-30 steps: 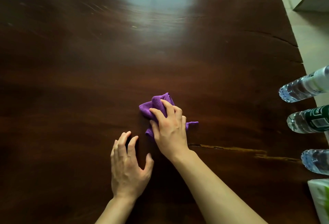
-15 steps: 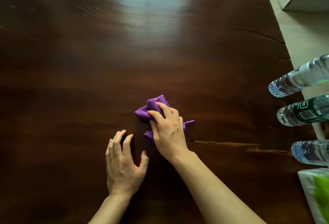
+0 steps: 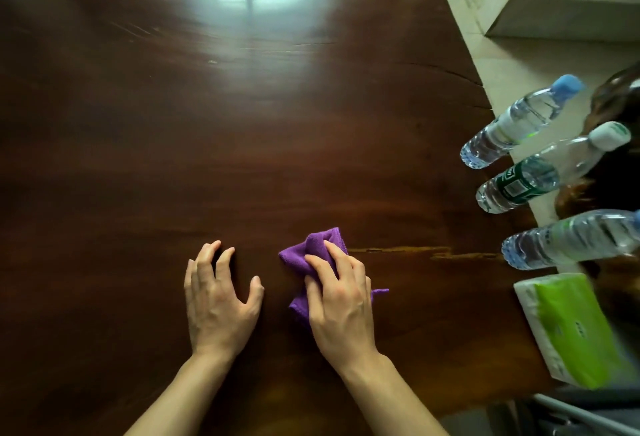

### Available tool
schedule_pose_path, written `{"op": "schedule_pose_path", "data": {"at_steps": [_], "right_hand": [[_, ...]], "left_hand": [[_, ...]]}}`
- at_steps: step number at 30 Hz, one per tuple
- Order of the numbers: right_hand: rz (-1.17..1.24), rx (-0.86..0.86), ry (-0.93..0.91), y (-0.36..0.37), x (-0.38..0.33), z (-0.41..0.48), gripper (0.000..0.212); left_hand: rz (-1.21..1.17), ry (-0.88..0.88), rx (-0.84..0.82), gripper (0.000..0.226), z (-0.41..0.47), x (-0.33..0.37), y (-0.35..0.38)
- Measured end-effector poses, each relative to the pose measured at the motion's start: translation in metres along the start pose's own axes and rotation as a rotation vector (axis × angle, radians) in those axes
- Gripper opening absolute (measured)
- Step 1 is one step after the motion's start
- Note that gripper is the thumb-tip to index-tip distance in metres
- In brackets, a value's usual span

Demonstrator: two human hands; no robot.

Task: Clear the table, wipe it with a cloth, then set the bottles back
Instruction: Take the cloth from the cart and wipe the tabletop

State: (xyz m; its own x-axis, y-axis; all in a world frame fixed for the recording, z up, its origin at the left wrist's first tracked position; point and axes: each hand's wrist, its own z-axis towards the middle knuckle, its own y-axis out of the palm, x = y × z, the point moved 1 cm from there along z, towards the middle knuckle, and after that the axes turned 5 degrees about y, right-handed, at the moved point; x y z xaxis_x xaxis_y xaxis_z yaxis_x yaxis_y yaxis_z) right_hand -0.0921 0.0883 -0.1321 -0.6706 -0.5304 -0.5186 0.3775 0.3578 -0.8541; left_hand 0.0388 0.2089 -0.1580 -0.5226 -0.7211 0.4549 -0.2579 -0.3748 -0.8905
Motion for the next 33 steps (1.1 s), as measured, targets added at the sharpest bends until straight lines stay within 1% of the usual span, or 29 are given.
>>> {"op": "schedule_pose_path", "data": {"at_steps": [2,5,9,11,13,14,16,18,20,21,24,25,27,29,31,33], "right_hand": [[-0.032,-0.004,0.031,0.0,0.008,-0.017,0.036],[-0.063,-0.014,0.08,-0.001,0.016,-0.037,0.039],[-0.104,-0.031,0.127,-0.004,0.026,-0.051,0.045],[-0.124,-0.1,0.157,-0.008,0.032,-0.053,0.053],[-0.14,-0.17,0.148,-0.013,0.037,-0.055,0.059],[-0.128,-0.193,0.129,-0.016,0.039,-0.056,0.061],[-0.075,-0.246,0.108,-0.024,0.043,-0.058,0.064],[-0.036,-0.266,0.109,-0.037,0.05,-0.063,0.063],[-0.011,-0.22,0.12,-0.055,0.061,-0.069,0.059],[0.003,-0.18,0.129,-0.066,0.068,-0.073,0.056],[0.043,-0.034,0.172,-0.103,0.091,-0.083,0.046],[0.048,0.021,0.189,-0.115,0.1,-0.087,0.043],[0.064,0.126,0.224,-0.139,0.121,-0.094,0.035],[0.073,0.232,0.258,-0.159,0.14,-0.099,0.029],[0.065,0.316,0.294,-0.177,0.161,-0.102,0.03],[0.053,0.376,0.324,-0.191,0.181,-0.103,0.029]], "left_hand": [[-0.006,0.034,-0.019,0.065,-0.008,0.001,-0.004],[-0.001,0.139,-0.052,0.061,-0.03,-0.001,-0.011],[0.092,0.256,-0.158,0.066,-0.059,-0.012,-0.016],[0.12,0.264,-0.198,0.076,-0.066,-0.014,-0.018],[0.134,0.259,-0.234,0.097,-0.07,-0.014,-0.019],[0.141,0.266,-0.24,0.103,-0.07,-0.013,-0.02],[0.148,0.277,-0.24,0.109,-0.068,-0.011,-0.02],[0.134,0.265,-0.239,0.11,-0.066,-0.004,-0.024],[0.091,0.281,-0.209,0.104,-0.063,0.013,-0.027],[0.058,0.285,-0.208,0.097,-0.062,0.024,-0.029],[-0.058,0.295,-0.183,0.055,-0.056,0.066,-0.034],[-0.098,0.323,-0.189,0.052,-0.052,0.081,-0.034],[-0.146,0.385,-0.231,0.055,-0.046,0.11,-0.031],[-0.193,0.455,-0.22,0.052,-0.04,0.142,-0.029],[-0.264,0.536,-0.213,0.048,-0.035,0.177,-0.022],[-0.316,0.608,-0.25,0.047,-0.032,0.209,-0.012]]}}
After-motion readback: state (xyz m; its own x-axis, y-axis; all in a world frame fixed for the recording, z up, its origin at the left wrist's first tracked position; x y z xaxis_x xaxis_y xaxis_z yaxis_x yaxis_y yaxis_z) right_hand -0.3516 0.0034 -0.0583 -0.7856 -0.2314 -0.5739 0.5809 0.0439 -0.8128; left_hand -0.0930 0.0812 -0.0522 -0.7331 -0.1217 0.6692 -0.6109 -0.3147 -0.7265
